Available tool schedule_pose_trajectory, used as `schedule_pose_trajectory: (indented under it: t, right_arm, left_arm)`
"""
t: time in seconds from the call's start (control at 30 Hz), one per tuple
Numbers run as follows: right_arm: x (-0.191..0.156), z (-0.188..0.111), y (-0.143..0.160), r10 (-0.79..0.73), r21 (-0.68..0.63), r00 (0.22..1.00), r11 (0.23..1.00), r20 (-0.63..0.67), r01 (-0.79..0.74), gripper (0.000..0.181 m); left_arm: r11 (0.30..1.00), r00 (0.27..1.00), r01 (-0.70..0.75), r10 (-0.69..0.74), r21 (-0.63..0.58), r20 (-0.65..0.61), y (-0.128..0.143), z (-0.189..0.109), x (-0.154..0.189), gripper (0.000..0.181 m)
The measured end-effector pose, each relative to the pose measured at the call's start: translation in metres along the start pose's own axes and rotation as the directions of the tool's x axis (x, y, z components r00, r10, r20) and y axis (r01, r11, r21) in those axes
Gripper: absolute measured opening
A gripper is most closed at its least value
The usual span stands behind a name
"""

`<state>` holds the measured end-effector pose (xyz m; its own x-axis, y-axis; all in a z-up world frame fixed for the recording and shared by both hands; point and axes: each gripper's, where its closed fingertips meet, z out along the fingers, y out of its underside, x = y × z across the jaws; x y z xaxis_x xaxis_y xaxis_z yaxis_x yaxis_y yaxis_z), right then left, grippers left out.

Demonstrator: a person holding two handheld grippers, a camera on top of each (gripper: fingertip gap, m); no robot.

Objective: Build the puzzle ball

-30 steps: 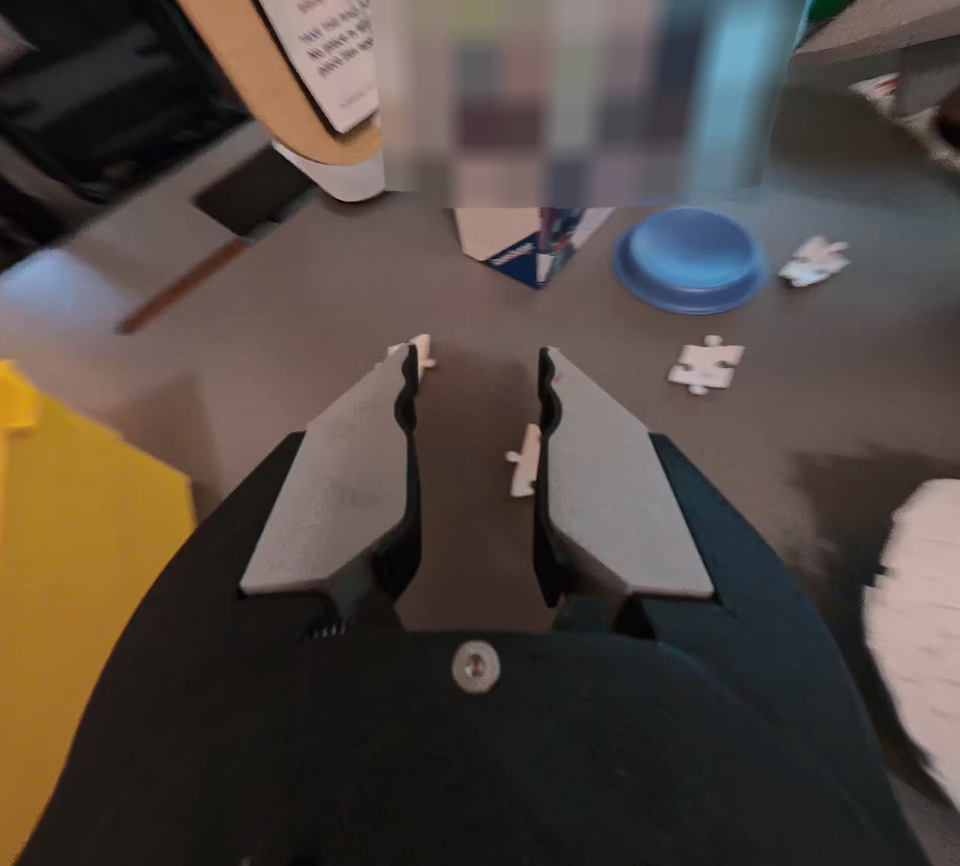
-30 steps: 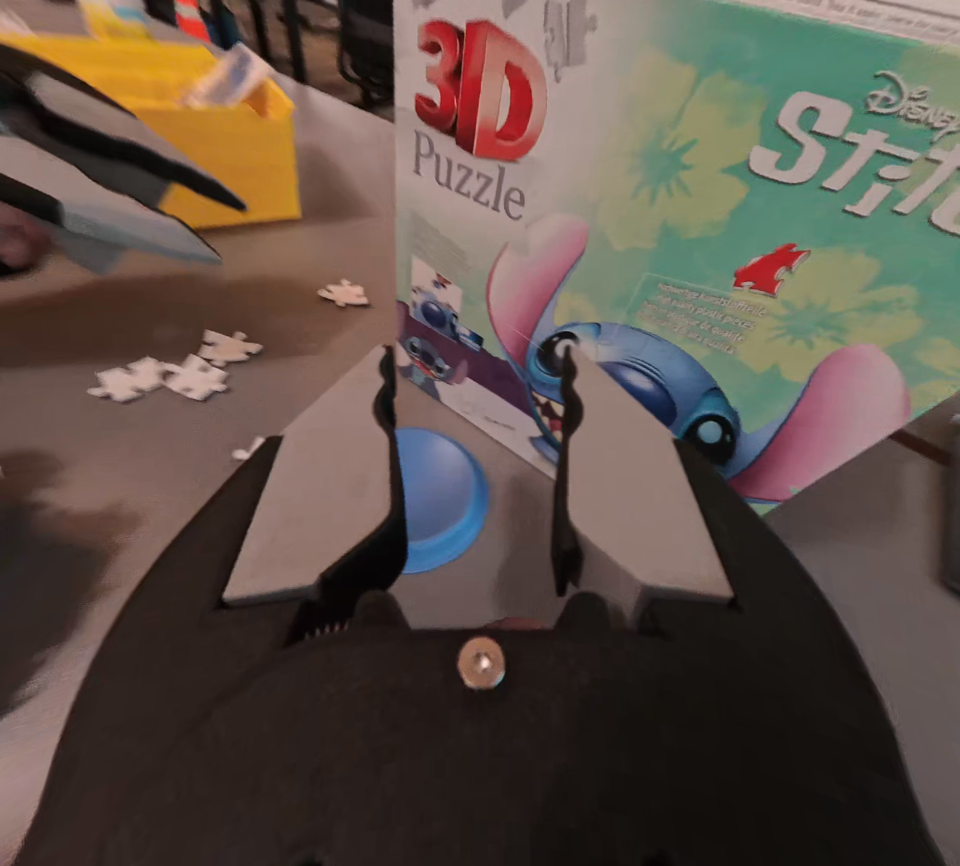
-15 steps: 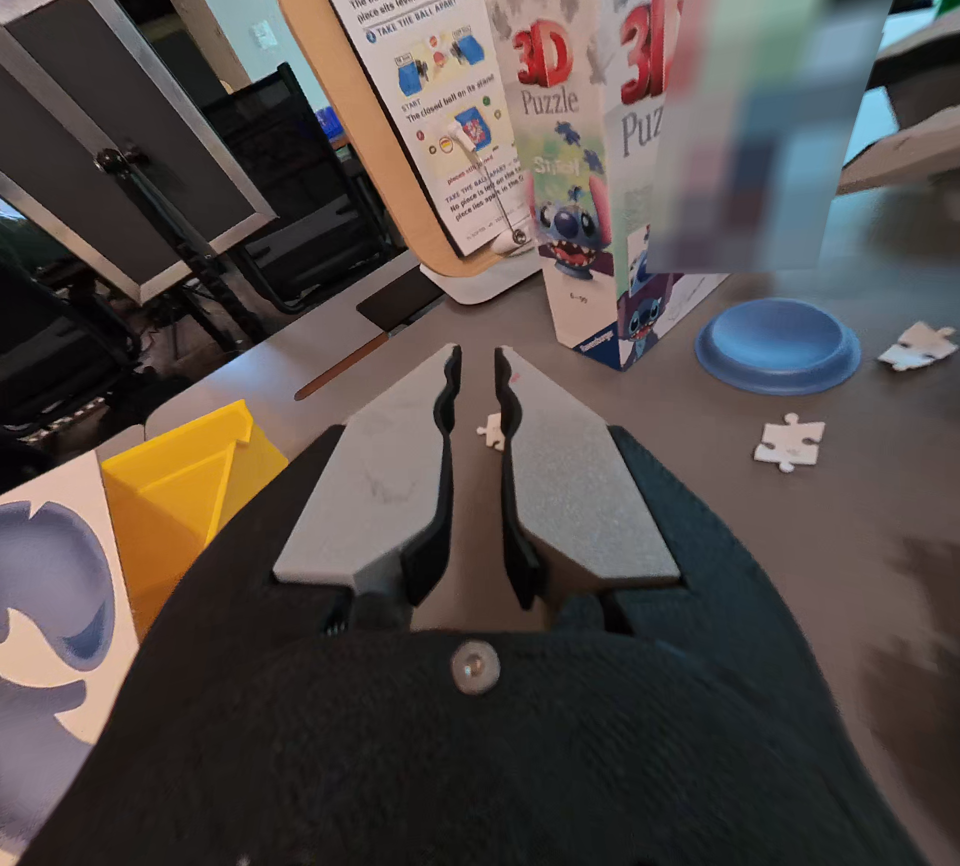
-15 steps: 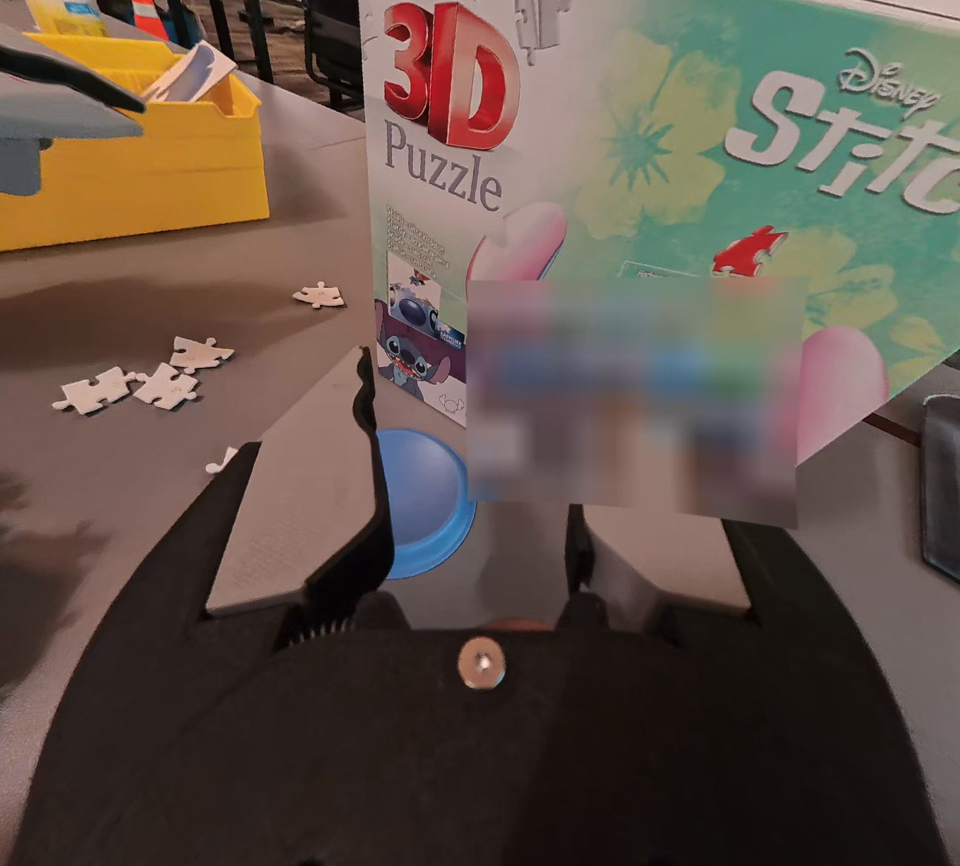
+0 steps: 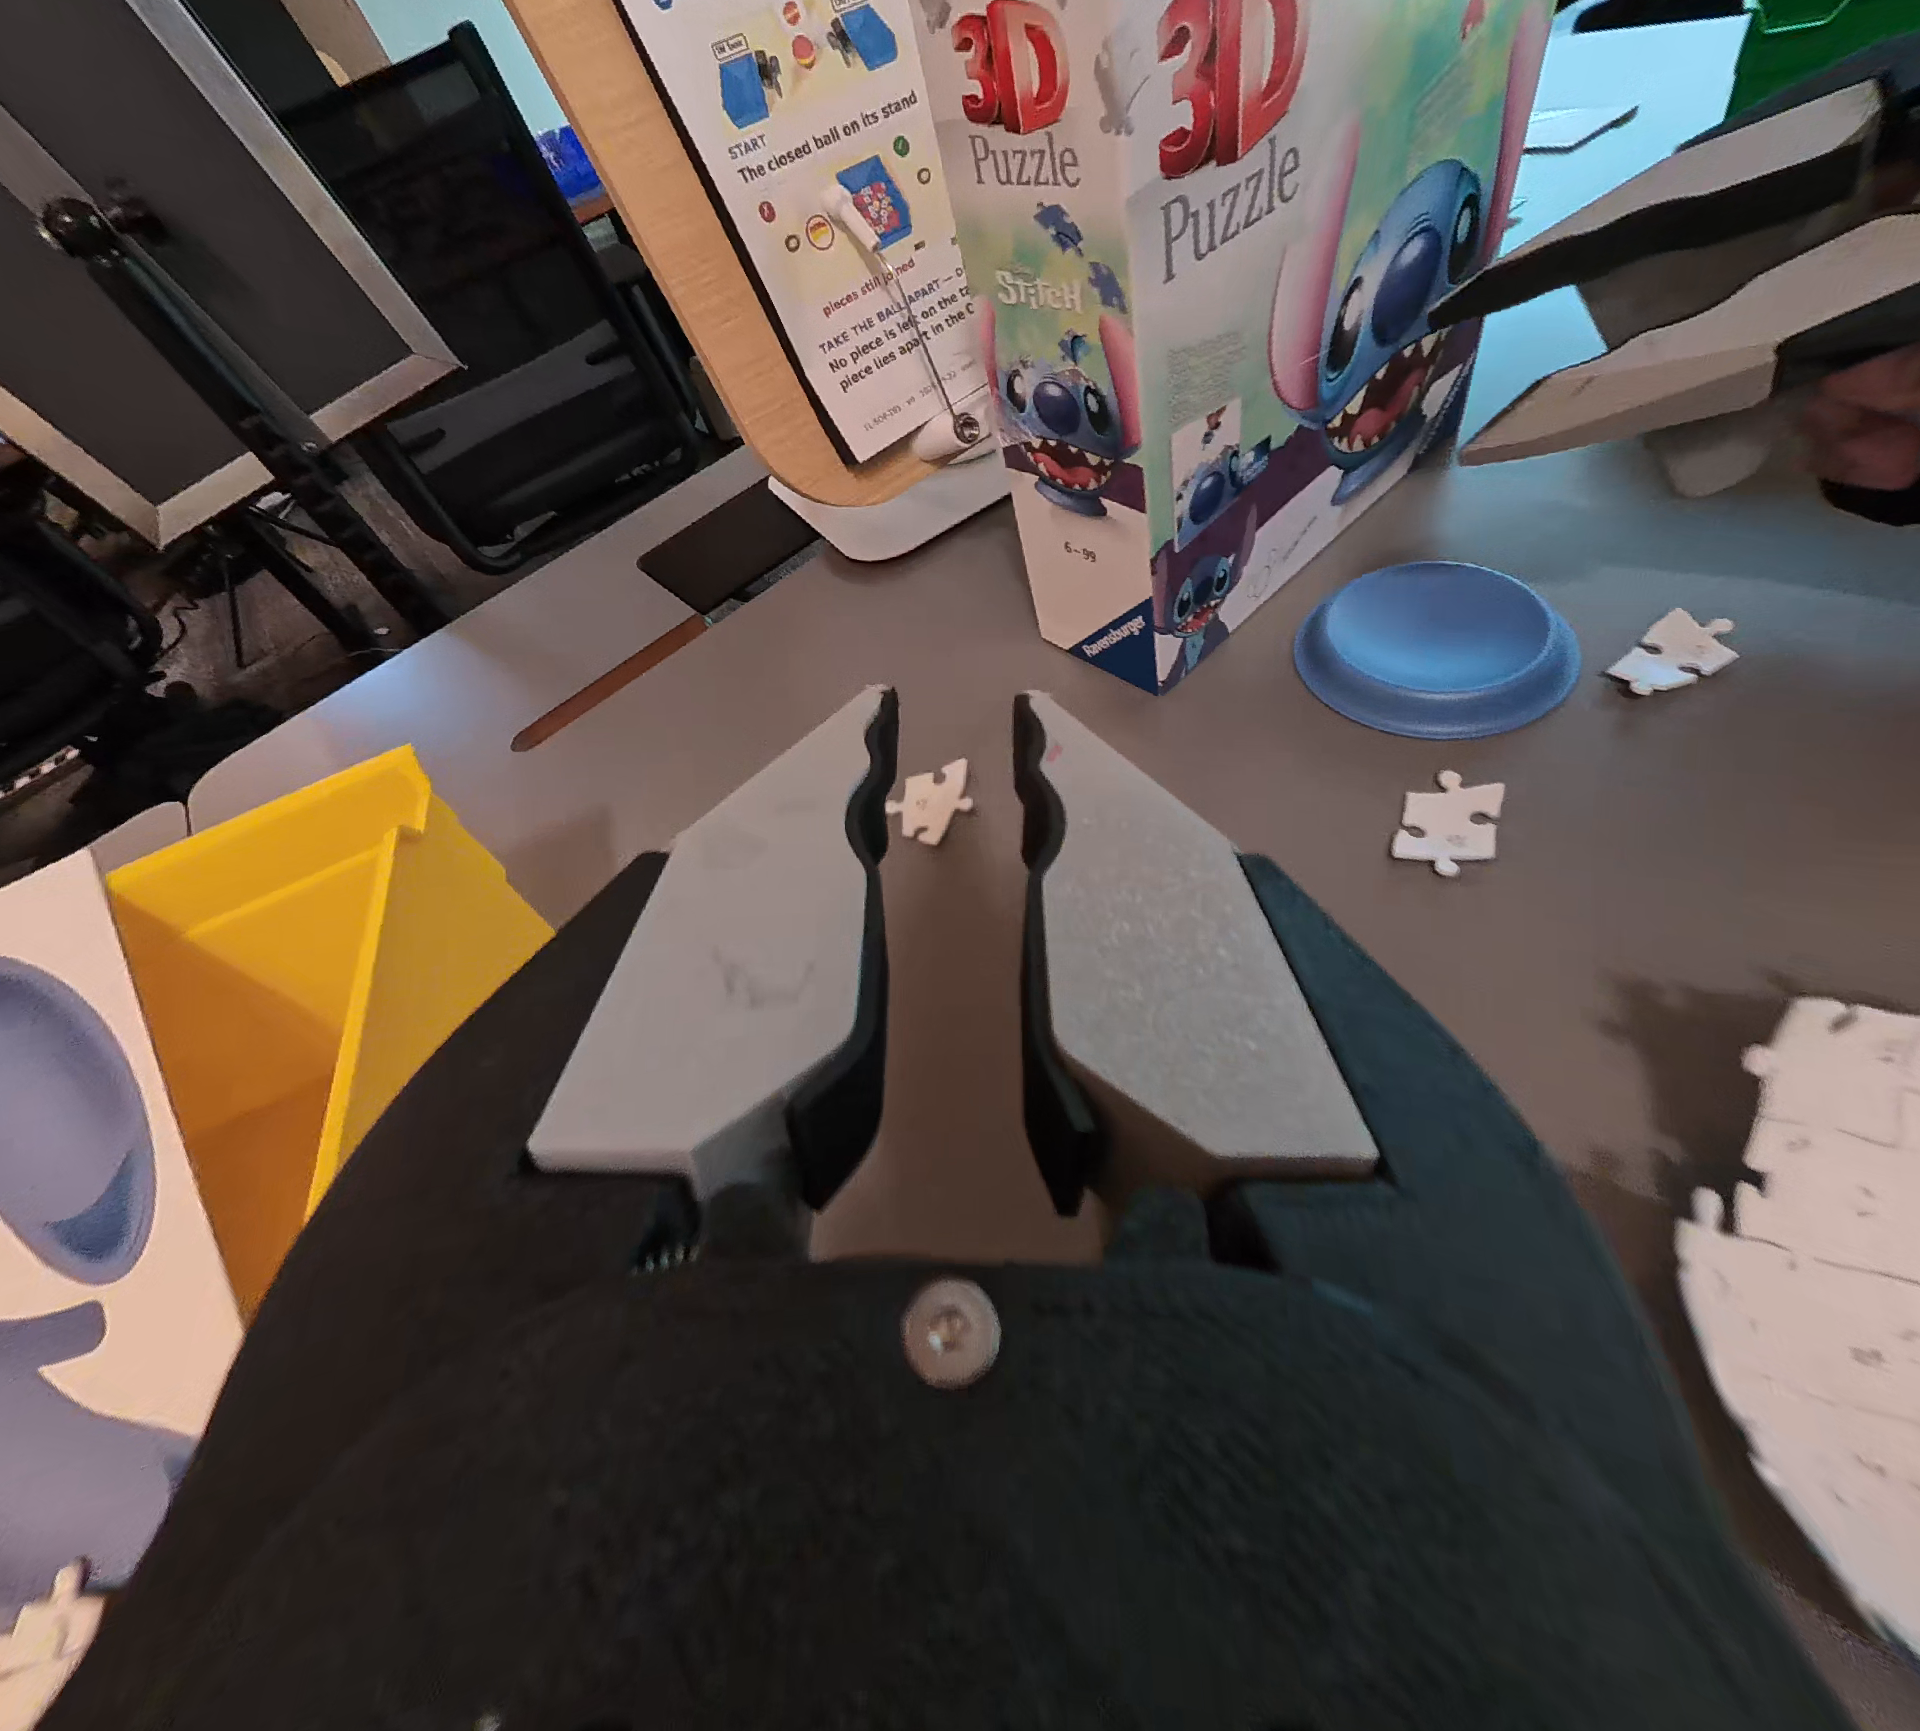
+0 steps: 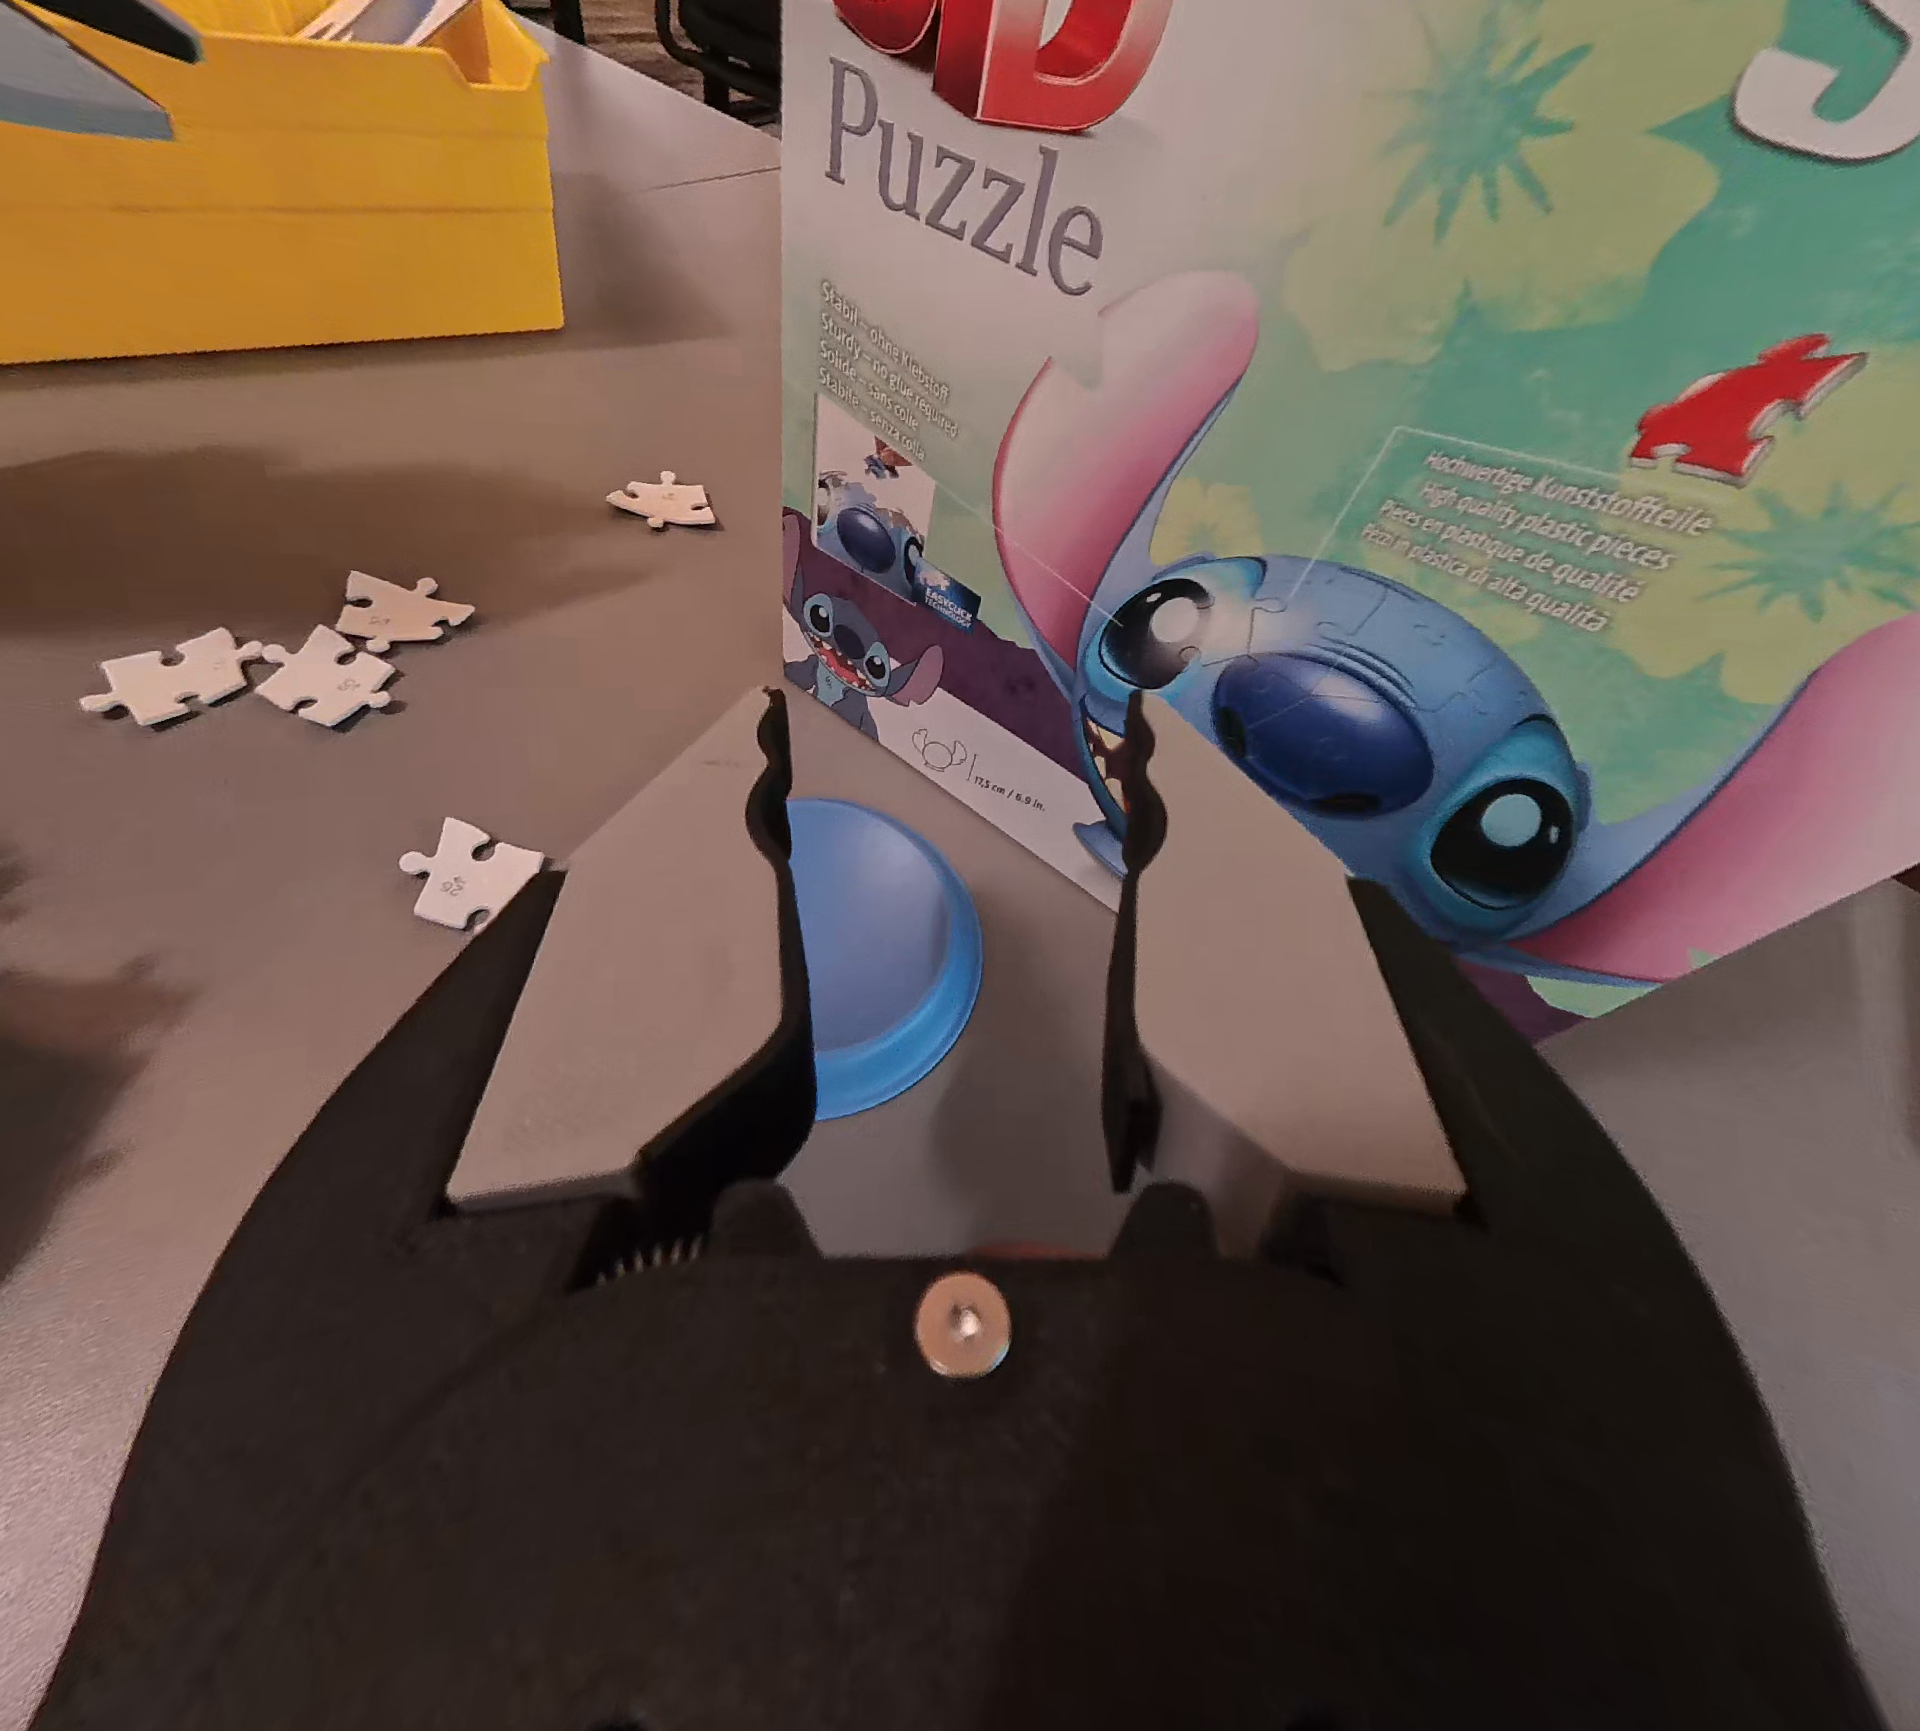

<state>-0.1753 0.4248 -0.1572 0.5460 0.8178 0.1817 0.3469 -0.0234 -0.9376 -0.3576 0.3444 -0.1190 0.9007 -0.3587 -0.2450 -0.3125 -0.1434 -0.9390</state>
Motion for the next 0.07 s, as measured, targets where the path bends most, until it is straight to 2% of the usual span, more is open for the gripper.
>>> schedule_pose_trajectory:
  t: [0.07]
  right_arm:
    - [-0.001,0.0014,0.0019,0.001,-0.006,1.0,1.0,0.004,-0.001,0.061]
  left_arm:
    - [1.0,1.0,0.014,-0.014,-0.008,0.0,-0.0006,-0.0102,0.0006,0.02]
